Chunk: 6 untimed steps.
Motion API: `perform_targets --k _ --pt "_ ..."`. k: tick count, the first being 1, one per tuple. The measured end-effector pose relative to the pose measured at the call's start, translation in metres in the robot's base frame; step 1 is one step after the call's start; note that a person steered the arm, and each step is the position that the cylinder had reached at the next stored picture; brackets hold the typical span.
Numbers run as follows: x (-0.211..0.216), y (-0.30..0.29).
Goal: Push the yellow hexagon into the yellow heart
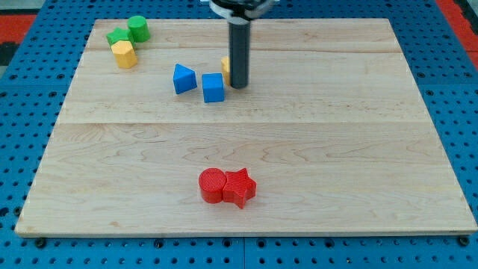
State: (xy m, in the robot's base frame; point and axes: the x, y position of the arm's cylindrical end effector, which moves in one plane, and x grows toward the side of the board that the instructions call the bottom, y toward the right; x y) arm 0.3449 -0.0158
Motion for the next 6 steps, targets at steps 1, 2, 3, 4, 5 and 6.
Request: perform_targets --k 1,2,3,4,5,6 --pt "-0.038 -0.001" --pt "-0.039 -0.039" --pt "-0.038 -0.056" --pt "-0.037 -0.102" --pt "-0.016 -0.188" --pt "0.000 -0.245"
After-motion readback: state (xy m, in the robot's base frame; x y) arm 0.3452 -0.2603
